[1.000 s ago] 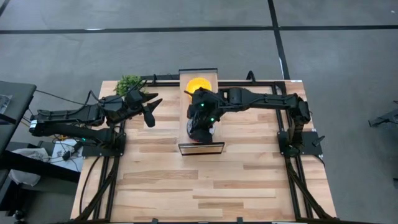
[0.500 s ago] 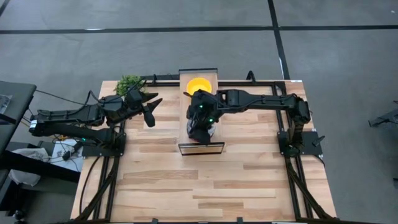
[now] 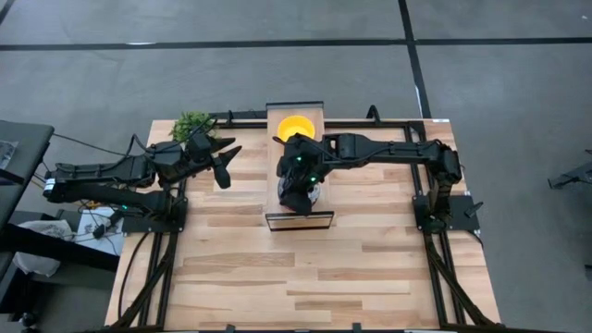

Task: Pick & Place Mini bowls
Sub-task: Stack the red patterned bowl on top of the red patterned bowls on the shelf

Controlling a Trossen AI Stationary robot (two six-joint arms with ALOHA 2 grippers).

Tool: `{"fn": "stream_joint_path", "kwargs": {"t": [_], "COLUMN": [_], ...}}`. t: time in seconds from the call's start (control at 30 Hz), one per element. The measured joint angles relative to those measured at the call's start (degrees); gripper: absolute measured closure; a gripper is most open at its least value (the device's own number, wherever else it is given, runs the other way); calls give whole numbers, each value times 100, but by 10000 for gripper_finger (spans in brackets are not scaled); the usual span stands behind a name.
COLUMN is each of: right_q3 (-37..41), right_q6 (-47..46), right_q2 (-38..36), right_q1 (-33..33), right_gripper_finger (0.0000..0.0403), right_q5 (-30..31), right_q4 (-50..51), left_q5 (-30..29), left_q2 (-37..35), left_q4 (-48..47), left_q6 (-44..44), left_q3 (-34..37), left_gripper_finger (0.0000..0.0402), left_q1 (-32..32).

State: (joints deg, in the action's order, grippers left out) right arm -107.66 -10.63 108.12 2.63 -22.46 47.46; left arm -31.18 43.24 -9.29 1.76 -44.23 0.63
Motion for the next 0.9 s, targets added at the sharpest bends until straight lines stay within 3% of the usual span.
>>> {"fn": "stream_joint_path", "kwargs": {"t": [0.4,0.6,0.9], "right_q3": [18,-8,-710], "right_q6": [11,-94,196], "right_q2": [177,236,238], "right_q1": [-14,0,91], "right_gripper_finger": [296,296,296], "right_q5": [160,-75,-126], "right_q4": [127,49,639], "left_q5": [2,2,2], "left_q2": [0,-2,-2], "left_q4": [36,38,38], "left_q6": [0,0,-43], "left_q3": [2,4,4], "left_gripper_finger": [270,270,270], "left_q1": [-1,-1,0]}}
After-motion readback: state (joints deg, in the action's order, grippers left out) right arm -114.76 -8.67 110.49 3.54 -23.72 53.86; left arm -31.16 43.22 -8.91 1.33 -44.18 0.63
